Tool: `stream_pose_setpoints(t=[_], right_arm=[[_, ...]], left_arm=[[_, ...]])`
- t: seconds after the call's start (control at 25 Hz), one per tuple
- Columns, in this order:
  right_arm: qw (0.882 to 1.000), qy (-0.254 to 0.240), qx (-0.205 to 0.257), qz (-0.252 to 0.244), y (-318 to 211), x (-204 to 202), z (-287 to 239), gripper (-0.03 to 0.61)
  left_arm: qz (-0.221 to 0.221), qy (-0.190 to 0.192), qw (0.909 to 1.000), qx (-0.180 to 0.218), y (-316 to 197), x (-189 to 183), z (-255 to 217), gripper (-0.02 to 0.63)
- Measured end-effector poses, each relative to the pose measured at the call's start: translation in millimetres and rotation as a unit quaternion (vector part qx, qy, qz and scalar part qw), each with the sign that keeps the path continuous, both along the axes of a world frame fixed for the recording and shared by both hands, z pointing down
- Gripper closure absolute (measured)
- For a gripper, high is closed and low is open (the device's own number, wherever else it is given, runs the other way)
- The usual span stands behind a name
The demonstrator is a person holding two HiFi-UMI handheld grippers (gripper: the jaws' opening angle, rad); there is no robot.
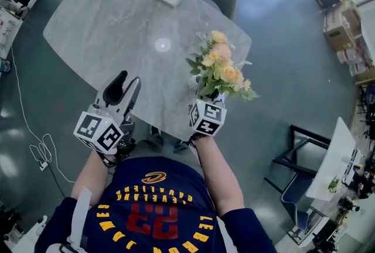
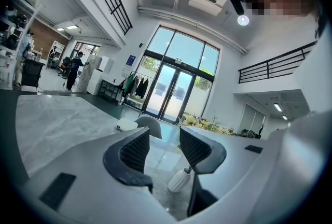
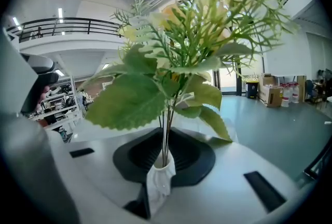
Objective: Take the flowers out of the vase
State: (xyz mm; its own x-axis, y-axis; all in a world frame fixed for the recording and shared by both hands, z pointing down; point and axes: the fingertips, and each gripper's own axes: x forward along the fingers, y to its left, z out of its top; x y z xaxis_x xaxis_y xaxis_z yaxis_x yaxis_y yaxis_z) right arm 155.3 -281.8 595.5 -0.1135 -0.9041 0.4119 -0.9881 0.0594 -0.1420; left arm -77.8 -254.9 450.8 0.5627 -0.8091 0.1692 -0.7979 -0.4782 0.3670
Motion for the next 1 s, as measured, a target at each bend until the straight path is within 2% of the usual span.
stream_pose_setpoints(t=[0.72, 1.0], right_arm=[[0.999, -0.031, 0.037, -0.001, 6.8, -12.9, -40.2, 0.529], [0.998, -0.029, 0.053, -0.001, 6.0, -7.0, -61.8, 0.529]], left_arm=[[0.008, 0.024, 0.9996, 0.015, 13.8, -2.2, -4.9, 0.428], [0.011, 0.027, 0.9993, 0.025, 14.3, 5.7, -16.2, 0.428]])
